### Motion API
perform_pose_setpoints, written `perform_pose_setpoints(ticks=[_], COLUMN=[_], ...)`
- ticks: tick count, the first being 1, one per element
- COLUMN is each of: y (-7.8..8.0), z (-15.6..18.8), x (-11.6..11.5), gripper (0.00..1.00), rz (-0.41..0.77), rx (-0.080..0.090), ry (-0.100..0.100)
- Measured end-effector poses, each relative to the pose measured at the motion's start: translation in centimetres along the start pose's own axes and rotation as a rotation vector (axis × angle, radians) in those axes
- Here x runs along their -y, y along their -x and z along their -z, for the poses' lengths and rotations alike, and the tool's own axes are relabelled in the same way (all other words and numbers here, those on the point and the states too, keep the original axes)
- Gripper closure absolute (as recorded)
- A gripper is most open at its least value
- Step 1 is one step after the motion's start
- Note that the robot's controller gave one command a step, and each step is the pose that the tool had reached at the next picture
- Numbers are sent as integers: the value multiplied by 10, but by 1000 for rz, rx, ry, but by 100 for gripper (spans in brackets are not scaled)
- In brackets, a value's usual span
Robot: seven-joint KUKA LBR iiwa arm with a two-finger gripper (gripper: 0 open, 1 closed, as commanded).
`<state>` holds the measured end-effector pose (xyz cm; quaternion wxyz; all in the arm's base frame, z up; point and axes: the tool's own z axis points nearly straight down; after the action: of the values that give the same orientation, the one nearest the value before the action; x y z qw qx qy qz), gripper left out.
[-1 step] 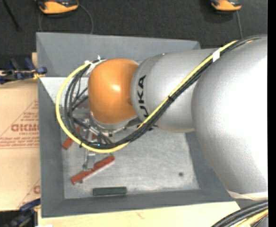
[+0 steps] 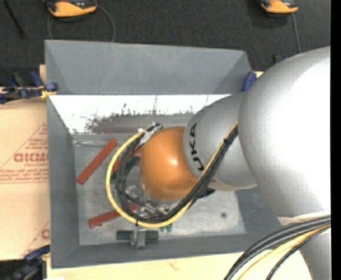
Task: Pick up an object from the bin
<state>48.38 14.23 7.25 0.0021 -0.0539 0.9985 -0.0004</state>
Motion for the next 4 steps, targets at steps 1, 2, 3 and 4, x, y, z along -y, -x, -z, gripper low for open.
perform_pose_setpoints(ticks=[1, 2, 3, 4], y=[1, 6, -1, -2], z=[4, 3, 155, 153], x=[-3, -21, -29, -29], gripper=[100, 100, 100, 0], rz=[1, 11, -20, -22], rx=[1, 2, 2, -1], ry=[3, -1, 4, 4])
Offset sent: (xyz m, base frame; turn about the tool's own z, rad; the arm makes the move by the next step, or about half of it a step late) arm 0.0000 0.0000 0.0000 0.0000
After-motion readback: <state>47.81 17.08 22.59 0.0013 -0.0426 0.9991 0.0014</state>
